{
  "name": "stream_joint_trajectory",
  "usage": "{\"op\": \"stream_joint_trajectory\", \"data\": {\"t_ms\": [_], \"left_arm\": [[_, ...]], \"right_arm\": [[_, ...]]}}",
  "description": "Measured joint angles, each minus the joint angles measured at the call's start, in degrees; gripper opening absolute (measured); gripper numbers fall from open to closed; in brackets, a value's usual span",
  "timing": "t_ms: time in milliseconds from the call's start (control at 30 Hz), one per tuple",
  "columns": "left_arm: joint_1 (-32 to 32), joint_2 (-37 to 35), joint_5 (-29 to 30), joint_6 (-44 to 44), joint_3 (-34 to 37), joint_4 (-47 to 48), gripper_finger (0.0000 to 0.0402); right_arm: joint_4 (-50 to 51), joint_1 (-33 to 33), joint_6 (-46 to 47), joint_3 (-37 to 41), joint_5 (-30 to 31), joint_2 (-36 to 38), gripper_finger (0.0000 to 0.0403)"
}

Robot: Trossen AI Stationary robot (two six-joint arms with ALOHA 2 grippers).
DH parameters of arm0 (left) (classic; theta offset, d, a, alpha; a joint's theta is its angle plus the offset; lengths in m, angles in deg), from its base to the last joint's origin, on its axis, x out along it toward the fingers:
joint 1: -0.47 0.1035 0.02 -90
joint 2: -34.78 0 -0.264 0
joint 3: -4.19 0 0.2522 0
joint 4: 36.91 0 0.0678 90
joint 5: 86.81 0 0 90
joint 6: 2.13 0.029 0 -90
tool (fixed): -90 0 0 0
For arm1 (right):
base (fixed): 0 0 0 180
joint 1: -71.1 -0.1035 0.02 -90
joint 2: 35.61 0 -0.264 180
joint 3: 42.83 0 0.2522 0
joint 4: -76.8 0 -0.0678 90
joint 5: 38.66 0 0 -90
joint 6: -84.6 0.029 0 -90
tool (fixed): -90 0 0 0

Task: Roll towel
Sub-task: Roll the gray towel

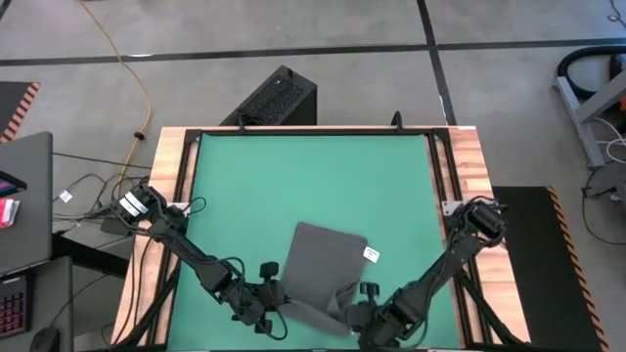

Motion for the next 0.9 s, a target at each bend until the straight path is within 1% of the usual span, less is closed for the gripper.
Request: {"op": "stream_joint_trajectory", "data": {"t_ms": [100,200,233,400,500,567,633,800,900], "left_arm": [[-0.1,0.0,-0.1,-0.2,0.0,0.1,0.0],[-0.2,0.0,0.0,0.0,-0.1,0.0,0.0],[-0.3,0.0,0.0,0.2,-0.1,0.0,0.0],[-0.3,0.0,0.0,0.2,-0.1,0.4,0.0],[-0.3,0.0,0.0,0.1,-0.1,1.0,0.0],[-0.3,0.0,0.0,0.0,-0.1,1.5,0.0],[-0.3,0.0,0.0,0.0,-0.1,1.5,0.0],[-0.5,0.0,0.0,-0.2,-0.1,1.4,0.0],[-0.5,0.0,0.1,-0.2,-0.1,1.3,0.0]], "right_arm": [[6.4,2.4,-5.3,-2.3,4.3,0.1,0.0113],[5.8,5.9,-12.2,-3.3,4.9,0.1,0.0113],[5.3,7.3,-14.0,-3.3,4.6,0.1,0.0113],[3.4,13.0,-21.2,-3.3,-0.4,-1.1,0.0113],[2.7,14.5,-21.7,-3.2,-3.8,-1.0,0.0113],[2.7,14.3,-20.8,-3.3,-5.7,-1.0,0.0113],[2.8,13.3,-20.6,-3.2,-6.2,-1.0,0.0113],[0.7,11.2,-20.4,-3.0,-2.7,-2.1,0.0113],[-0.4,11.4,-20.7,-3.1,-1.1,-3.5,0.0113]]}}
